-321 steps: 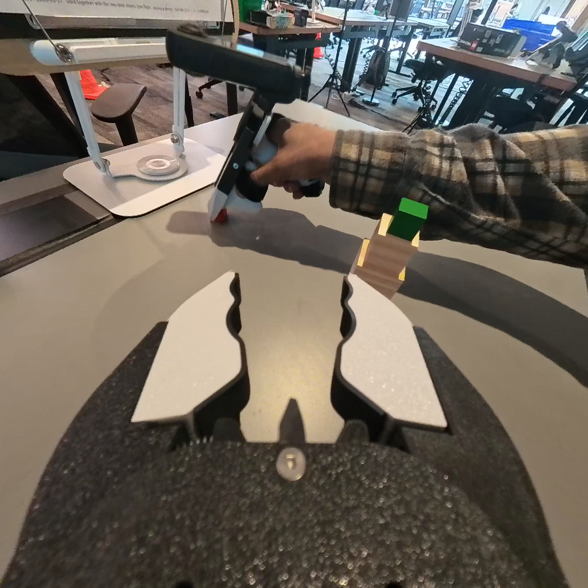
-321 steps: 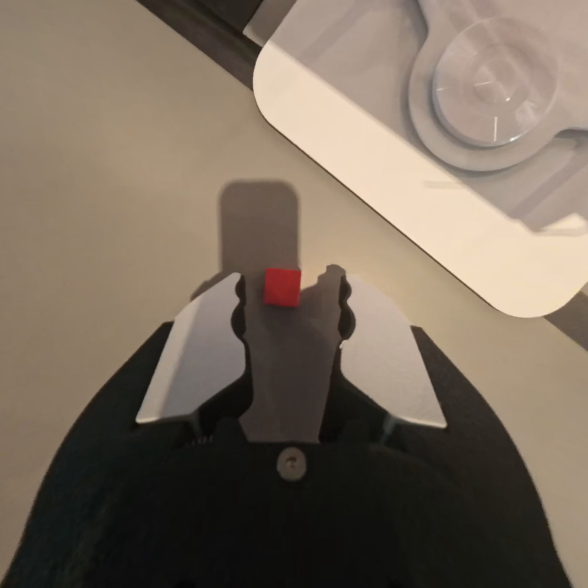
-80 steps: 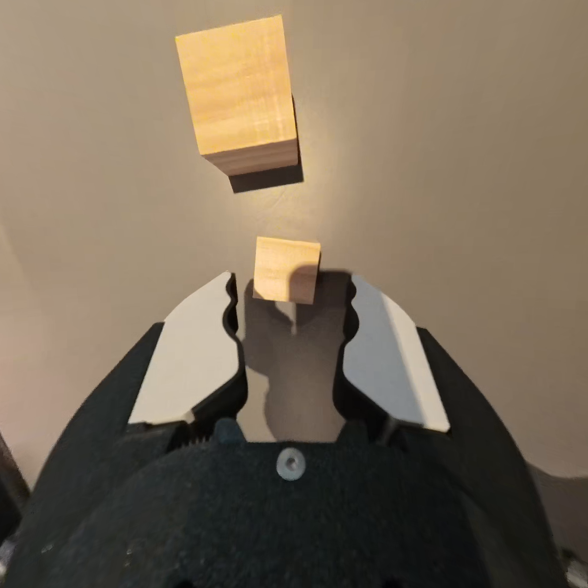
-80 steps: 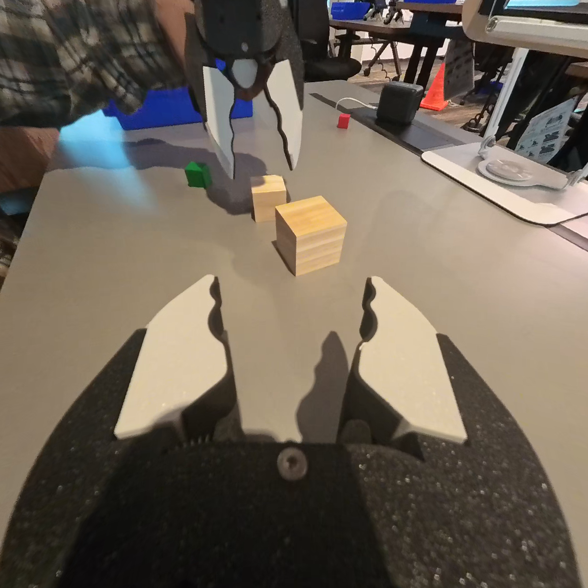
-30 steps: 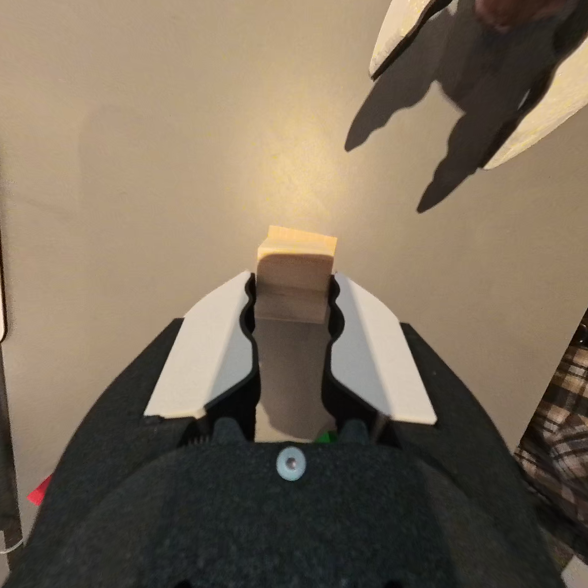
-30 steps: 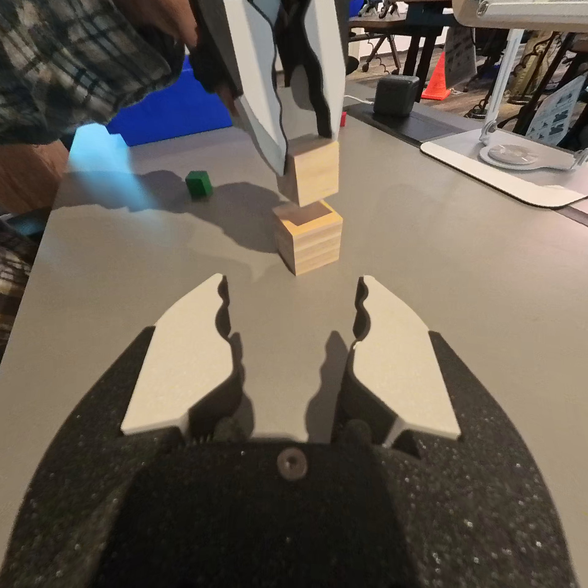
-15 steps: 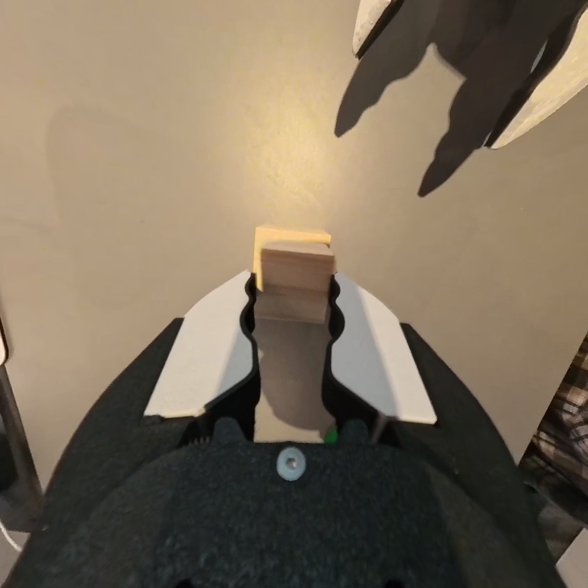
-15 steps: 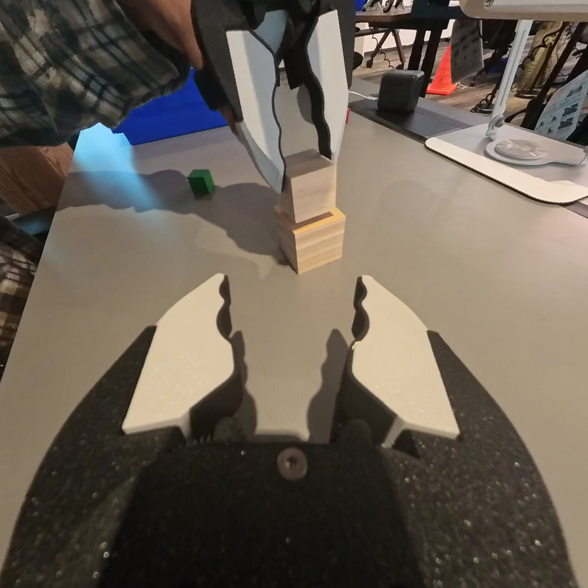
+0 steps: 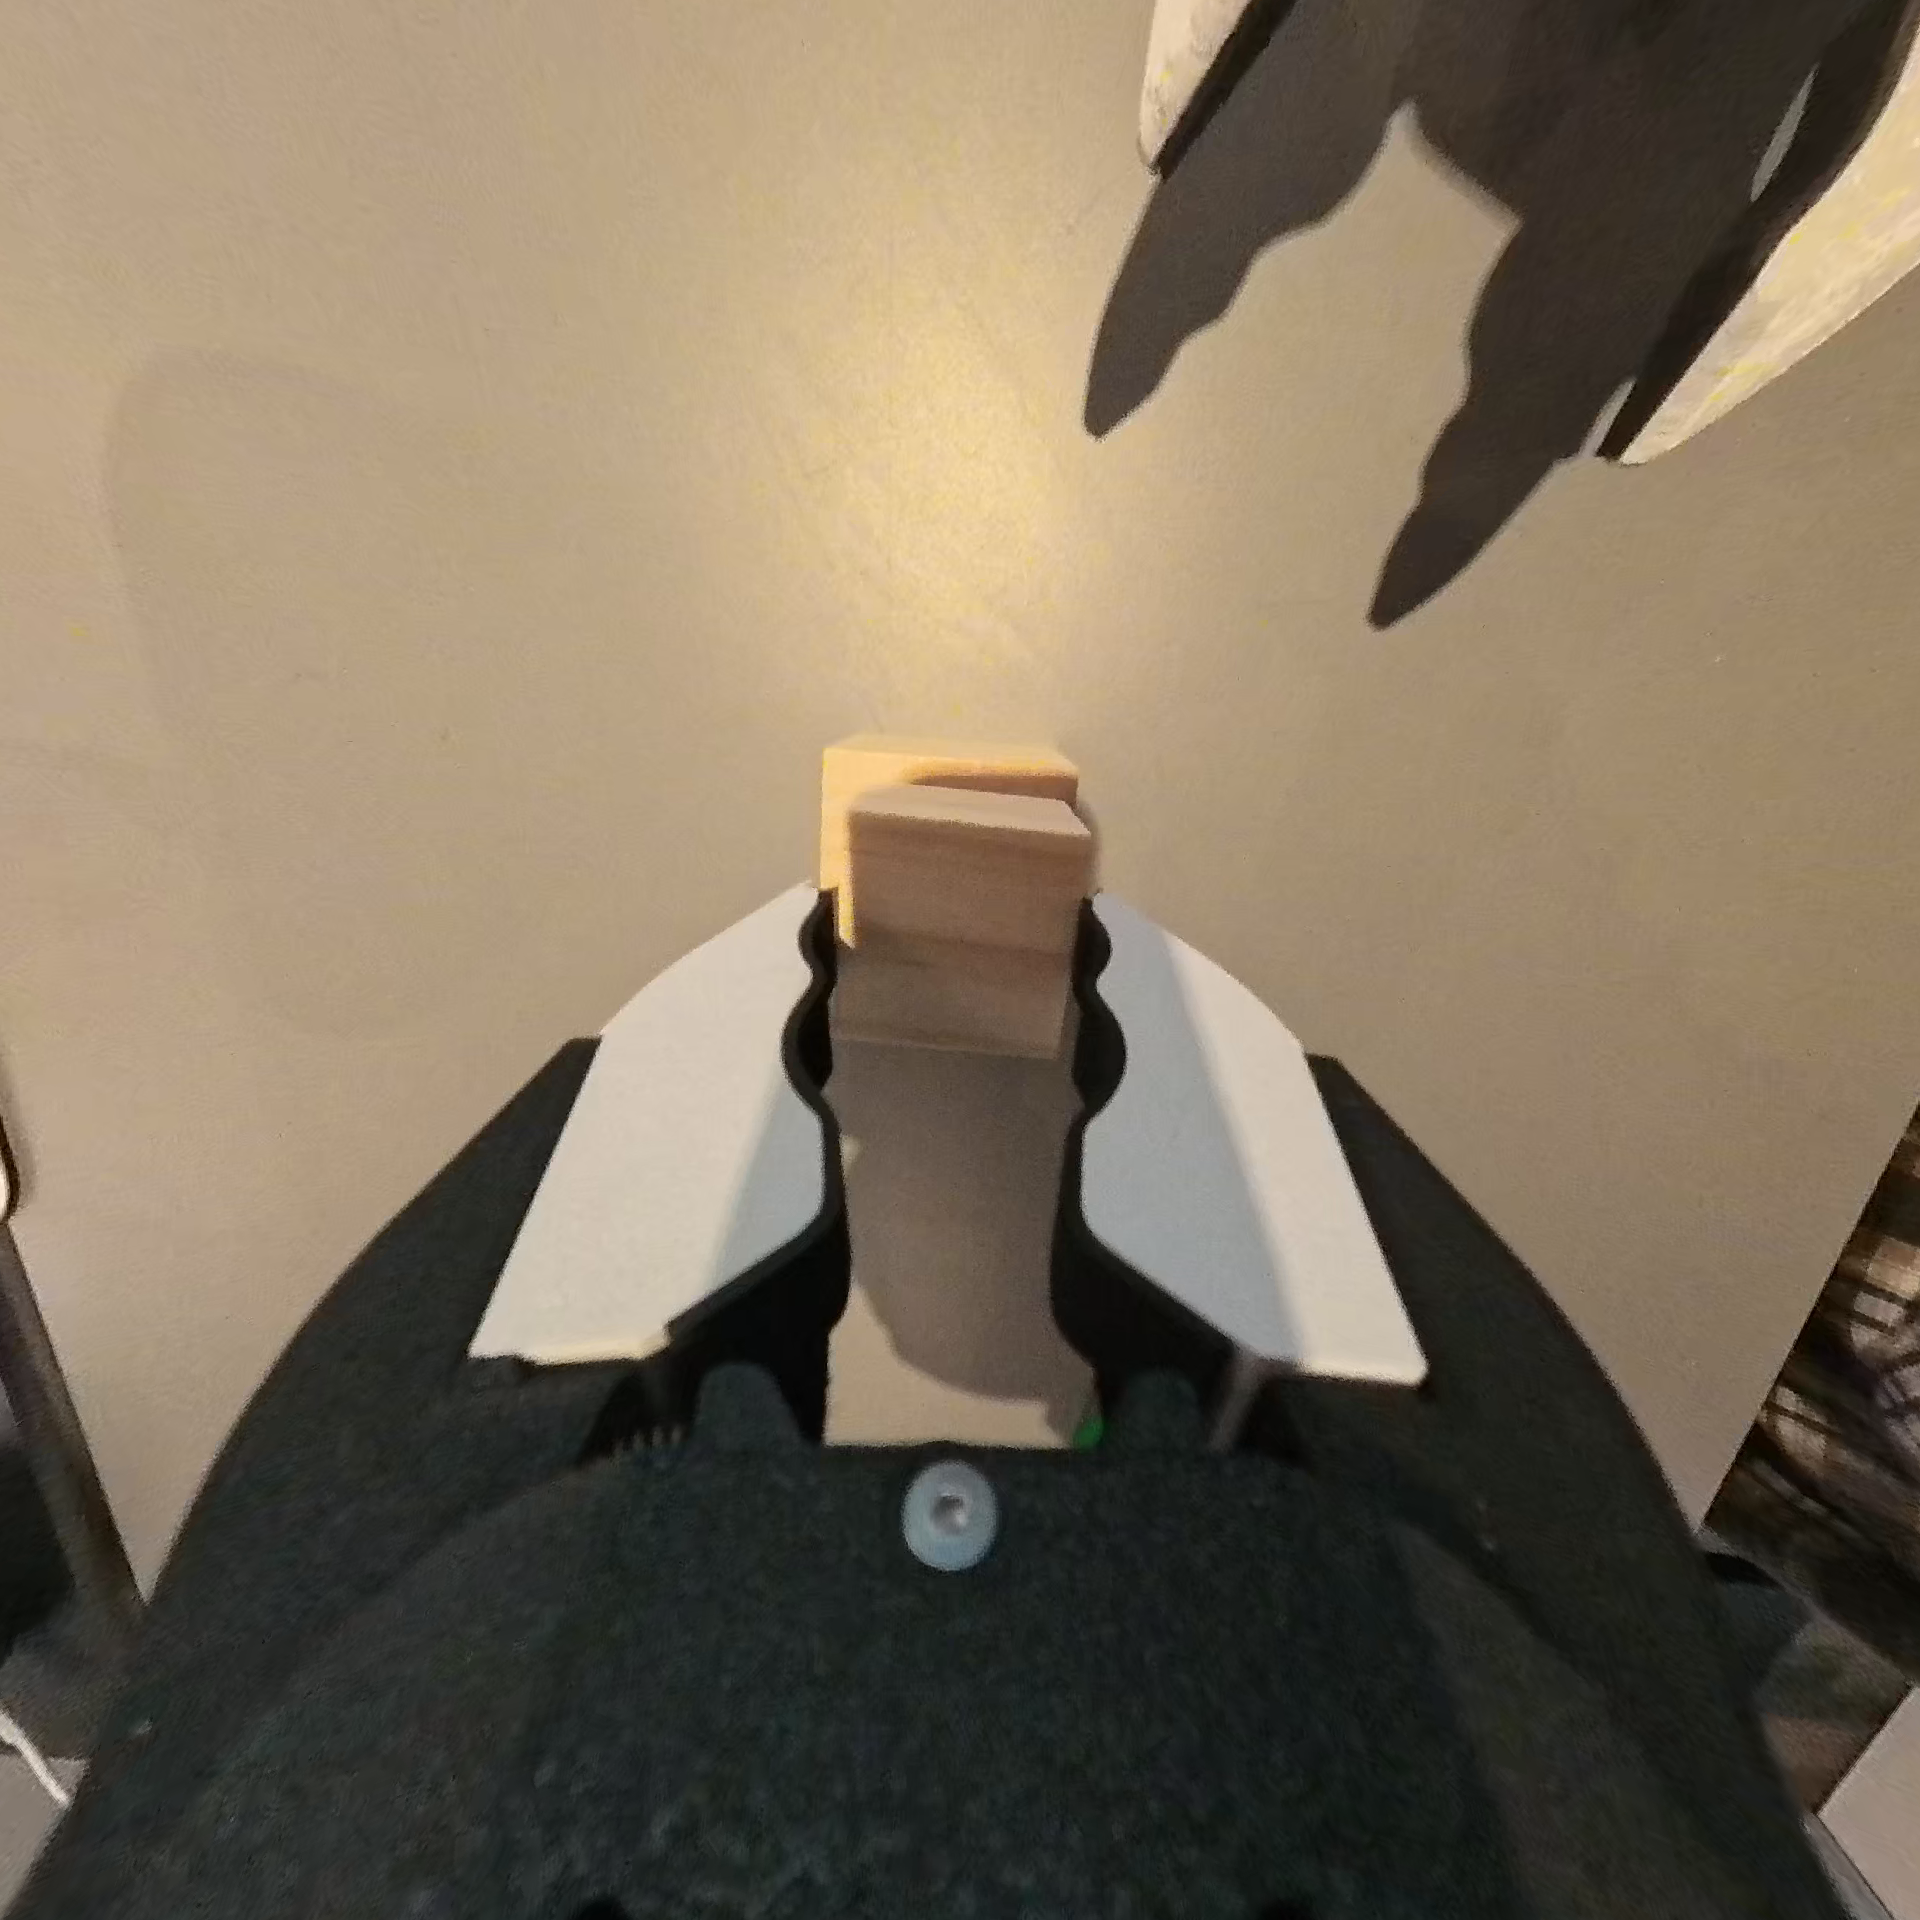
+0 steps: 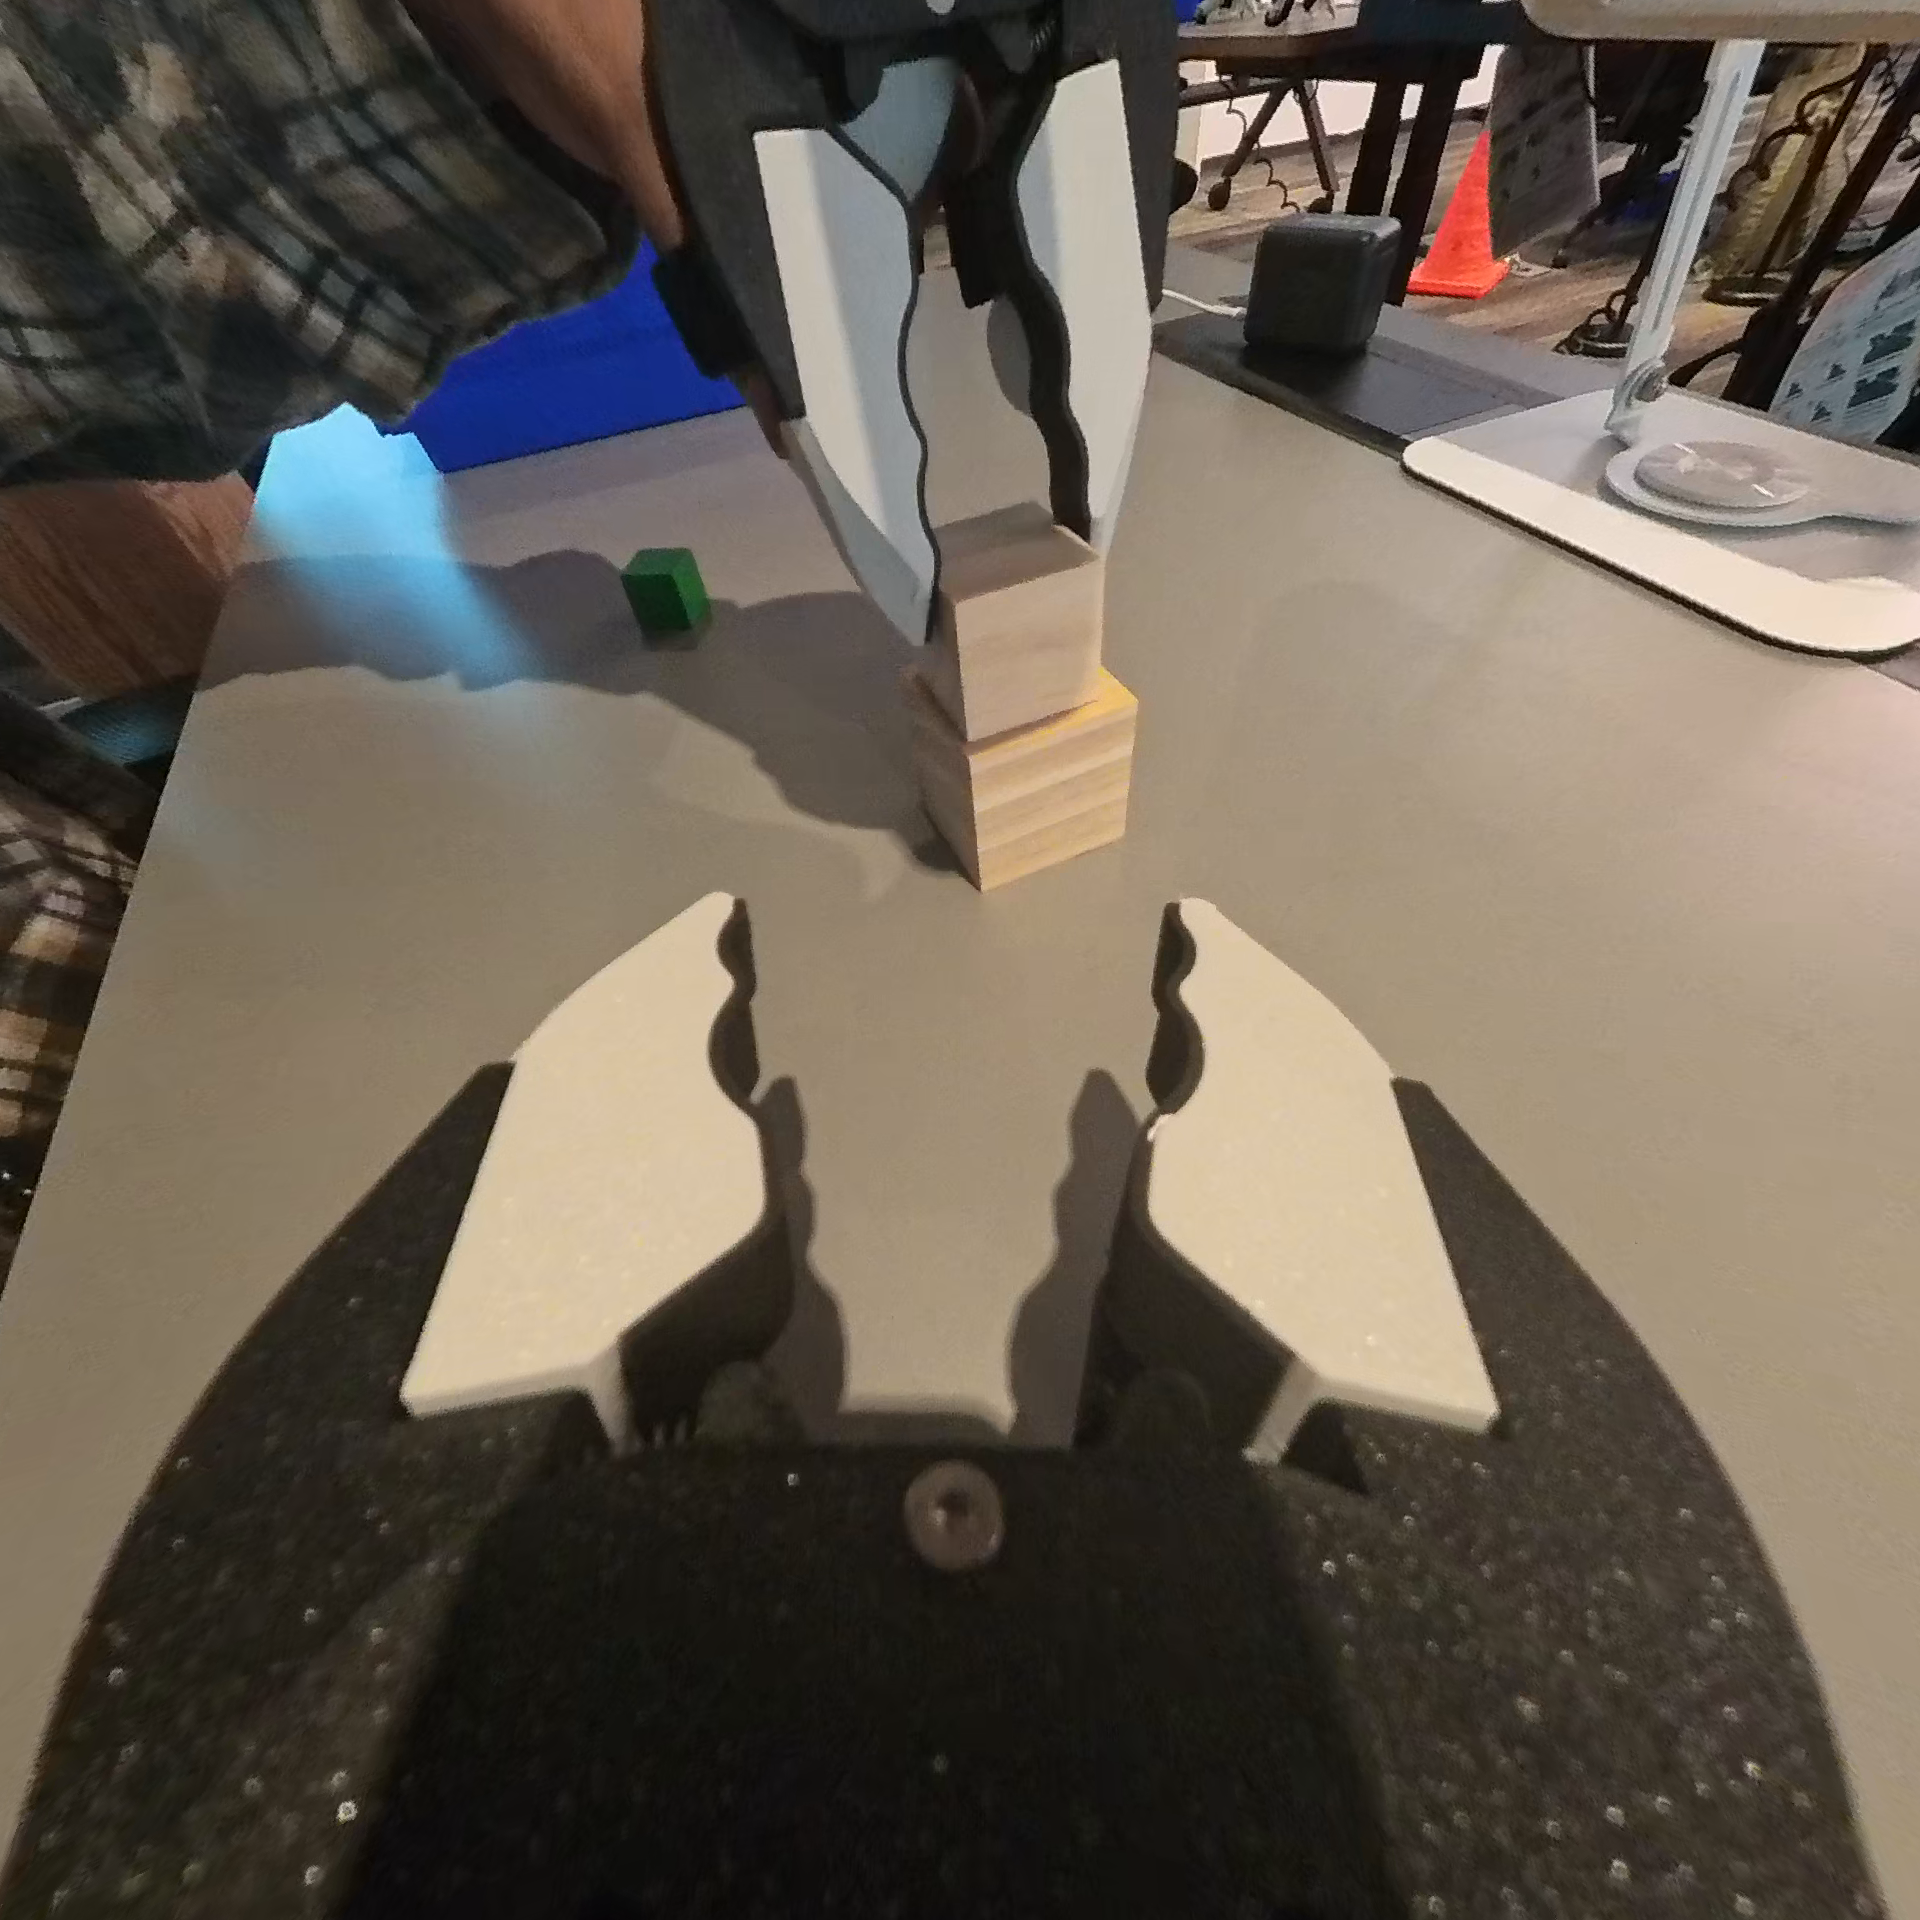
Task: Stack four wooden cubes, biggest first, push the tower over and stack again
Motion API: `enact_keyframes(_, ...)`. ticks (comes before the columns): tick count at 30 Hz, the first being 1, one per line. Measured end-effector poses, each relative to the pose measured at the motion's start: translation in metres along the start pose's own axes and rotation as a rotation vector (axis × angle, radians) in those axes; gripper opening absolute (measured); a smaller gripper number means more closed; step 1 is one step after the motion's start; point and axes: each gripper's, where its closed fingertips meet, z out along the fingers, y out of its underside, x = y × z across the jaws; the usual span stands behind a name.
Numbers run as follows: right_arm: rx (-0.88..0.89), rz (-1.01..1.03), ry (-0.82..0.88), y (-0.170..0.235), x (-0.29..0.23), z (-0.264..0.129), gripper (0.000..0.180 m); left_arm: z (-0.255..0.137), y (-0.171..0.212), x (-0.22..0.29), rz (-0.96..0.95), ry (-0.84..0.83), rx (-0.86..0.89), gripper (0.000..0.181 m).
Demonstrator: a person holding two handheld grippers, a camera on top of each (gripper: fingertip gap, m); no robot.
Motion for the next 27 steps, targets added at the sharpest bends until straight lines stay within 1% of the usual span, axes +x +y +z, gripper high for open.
enact_keyframes(21, -0.012, 0.011, -0.015, 0.003, -0.002, 0.002, 0.075, -0.001, 0.0, -0.001, -0.016, 0.014, 0.029, 0.045)
enact_keyframes(27, -0.01, 0.01, -0.016, 0.002, -0.002, 0.001, 0.075, -0.014, 0.0, -0.007, -0.024, -0.01, 0.062, 0.062)
